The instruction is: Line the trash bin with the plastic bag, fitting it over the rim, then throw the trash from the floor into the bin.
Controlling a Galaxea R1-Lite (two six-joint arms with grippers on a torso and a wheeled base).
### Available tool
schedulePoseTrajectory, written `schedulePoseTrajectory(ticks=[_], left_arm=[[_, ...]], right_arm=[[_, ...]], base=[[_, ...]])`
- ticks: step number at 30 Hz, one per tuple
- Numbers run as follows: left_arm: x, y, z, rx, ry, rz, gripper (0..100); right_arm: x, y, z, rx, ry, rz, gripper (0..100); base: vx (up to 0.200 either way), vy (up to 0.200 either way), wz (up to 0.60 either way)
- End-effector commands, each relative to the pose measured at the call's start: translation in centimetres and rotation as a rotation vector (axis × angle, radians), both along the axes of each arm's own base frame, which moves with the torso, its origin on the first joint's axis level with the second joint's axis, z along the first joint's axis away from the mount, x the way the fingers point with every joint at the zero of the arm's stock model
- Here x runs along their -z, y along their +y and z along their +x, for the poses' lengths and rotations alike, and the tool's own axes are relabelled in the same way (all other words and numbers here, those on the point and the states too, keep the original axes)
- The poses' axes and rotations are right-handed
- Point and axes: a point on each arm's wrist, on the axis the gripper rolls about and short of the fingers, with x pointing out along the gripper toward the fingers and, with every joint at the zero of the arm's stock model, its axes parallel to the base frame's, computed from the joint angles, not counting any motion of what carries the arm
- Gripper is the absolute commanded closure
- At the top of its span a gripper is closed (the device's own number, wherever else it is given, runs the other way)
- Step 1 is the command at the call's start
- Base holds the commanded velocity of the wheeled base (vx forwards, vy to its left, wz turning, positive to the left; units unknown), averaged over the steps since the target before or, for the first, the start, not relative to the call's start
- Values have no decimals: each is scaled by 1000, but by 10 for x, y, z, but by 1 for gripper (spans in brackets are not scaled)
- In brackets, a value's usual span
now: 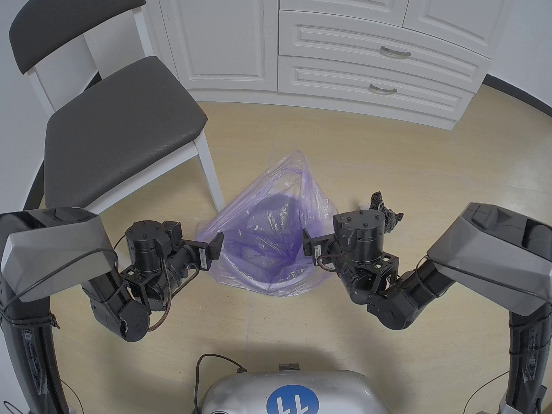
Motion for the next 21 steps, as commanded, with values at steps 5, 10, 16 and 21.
schedulePoseTrajectory(ticks=[5,10,16,21], left_arm=[[15,10,32,-111,-21,-1,0],[16,9,44,-138,-43,-50,0],[18,9,54,-168,-61,-63,0],[19,7,65,-194,-88,-113,0]], right_arm=[[29,-35,46,143,-56,-72,0],[30,-49,66,191,-75,-60,0],[32,-56,87,224,-115,-35,0],[37,-57,107,245,-160,11,0]], base=[[0,0,0],[0,0,0],[0,0,0],[0,0,0]])
